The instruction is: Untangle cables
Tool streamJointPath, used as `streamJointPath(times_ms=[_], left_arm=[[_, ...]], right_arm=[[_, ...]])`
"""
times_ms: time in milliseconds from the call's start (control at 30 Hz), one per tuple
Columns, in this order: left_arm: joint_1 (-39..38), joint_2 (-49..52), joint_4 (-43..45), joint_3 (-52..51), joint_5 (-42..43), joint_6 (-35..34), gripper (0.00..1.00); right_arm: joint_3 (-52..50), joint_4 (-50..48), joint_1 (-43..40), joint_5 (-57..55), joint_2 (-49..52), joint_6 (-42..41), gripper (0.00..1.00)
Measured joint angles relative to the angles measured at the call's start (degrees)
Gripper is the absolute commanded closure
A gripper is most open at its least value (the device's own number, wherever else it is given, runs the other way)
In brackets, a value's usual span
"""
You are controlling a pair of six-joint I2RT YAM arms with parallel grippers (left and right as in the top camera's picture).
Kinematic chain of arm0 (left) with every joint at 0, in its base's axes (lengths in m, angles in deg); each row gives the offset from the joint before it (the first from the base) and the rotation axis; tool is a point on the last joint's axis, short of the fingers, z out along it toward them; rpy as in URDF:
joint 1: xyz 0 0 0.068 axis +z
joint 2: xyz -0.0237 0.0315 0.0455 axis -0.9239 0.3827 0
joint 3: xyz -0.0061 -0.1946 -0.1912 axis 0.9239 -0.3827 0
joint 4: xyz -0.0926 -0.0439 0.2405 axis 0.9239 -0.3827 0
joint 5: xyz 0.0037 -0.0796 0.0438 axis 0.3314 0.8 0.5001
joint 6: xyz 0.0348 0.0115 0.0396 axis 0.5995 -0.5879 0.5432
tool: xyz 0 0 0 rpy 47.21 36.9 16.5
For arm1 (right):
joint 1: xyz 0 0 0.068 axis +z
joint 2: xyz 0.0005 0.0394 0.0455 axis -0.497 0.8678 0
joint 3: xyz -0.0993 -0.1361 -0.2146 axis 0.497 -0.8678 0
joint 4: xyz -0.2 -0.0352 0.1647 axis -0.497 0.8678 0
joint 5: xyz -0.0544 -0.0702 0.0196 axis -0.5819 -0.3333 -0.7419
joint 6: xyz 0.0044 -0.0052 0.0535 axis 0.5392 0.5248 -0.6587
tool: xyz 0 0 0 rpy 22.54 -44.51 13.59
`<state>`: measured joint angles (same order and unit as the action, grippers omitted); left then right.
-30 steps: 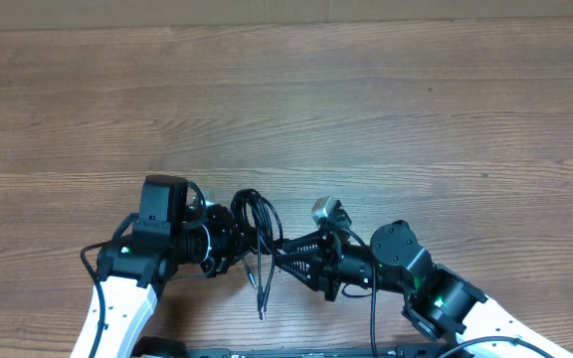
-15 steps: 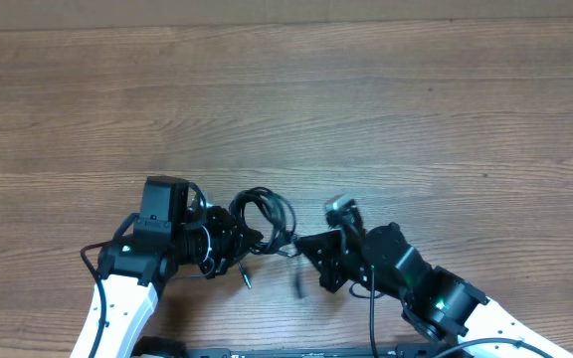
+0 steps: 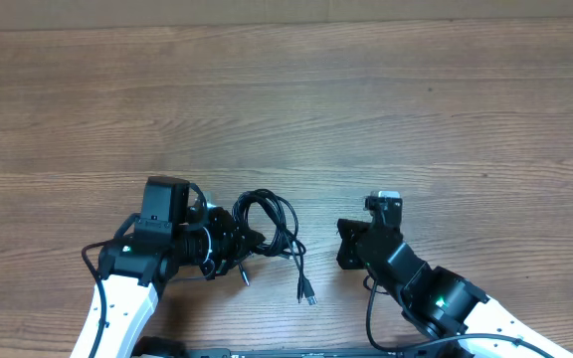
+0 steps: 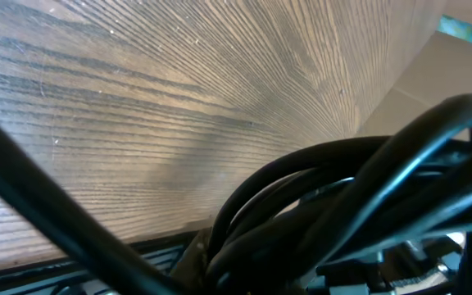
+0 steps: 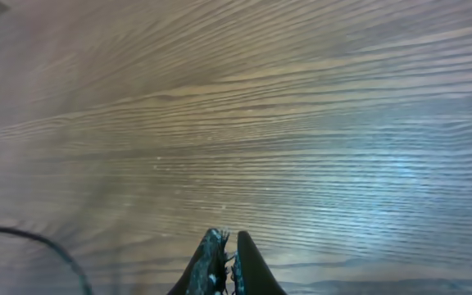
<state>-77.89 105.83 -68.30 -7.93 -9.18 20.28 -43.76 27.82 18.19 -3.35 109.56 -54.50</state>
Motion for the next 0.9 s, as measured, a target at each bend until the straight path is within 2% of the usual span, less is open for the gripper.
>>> streamJointPath(times_ms=[67, 167, 400, 533, 633, 767, 900], left_arm=[[0.0, -0.02, -0.2, 0.0, -1.09, 0.2, 0.94], [0.0, 0.0, -1.7, 0.0, -5.27, 1.03, 0.96], [0.0, 0.0, -2.1, 0.0, -10.67, 10.67, 0.96], [0.0, 0.0, -1.73, 0.0, -11.45, 15.58, 0.96], [0.0, 0.0, -0.76, 0.0, -11.56, 19.06, 0.96], [0.0, 0.0, 0.31, 0.0, -9.99, 24.48, 0.96], [0.0, -0.02, 0.37, 0.0, -9.03, 26.77, 0.96]], right_arm=[[0.0, -0.68, 0.0, 2.19, -0.02, 1.05, 0.86], [0.0, -0.68, 0.0, 6.19, -0.5, 3.89, 0.78], [0.0, 0.24, 0.0, 10.91, -8.15, 6.47, 0.73], [0.26, -1.57, 0.0, 16.39, -14.34, 9.16, 0.47], [0.7, -1.9, 0.0, 21.81, -16.5, 9.18, 0.46], [0.83, -2.05, 0.0, 29.55, -15.76, 6.78, 0.53], [0.83, -2.19, 0.0, 35.74, -12.87, 4.33, 0.55]])
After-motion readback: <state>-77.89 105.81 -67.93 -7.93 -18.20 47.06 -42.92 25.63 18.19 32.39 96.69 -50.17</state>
